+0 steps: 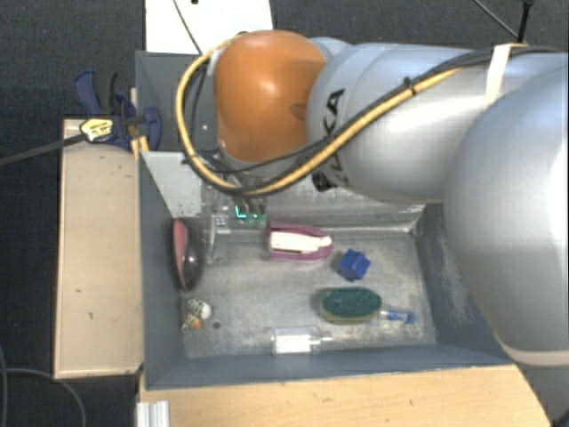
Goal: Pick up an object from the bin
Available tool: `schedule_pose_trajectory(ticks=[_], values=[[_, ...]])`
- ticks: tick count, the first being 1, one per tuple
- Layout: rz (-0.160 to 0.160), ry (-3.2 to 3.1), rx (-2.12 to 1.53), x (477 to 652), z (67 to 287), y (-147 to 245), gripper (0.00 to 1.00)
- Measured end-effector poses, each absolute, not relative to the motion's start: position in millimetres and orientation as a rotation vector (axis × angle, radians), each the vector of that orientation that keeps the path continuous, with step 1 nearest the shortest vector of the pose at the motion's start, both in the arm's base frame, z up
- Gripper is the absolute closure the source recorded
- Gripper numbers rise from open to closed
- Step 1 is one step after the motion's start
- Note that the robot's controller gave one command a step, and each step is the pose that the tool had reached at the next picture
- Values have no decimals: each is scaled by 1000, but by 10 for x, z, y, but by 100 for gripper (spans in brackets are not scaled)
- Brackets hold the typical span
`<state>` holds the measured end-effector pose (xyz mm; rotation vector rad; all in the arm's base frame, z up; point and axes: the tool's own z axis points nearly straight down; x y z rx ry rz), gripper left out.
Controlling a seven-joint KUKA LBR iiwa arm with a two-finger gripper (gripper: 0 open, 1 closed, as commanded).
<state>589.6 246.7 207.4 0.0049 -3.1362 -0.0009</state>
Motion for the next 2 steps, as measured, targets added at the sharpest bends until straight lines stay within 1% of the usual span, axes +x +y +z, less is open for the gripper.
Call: schedule_pose_trajectory(ticks=[1, 2], values=[[4, -3160, 100, 5906, 738, 2361, 0], [30, -3095, 606, 5525, 748, 2387, 0]])
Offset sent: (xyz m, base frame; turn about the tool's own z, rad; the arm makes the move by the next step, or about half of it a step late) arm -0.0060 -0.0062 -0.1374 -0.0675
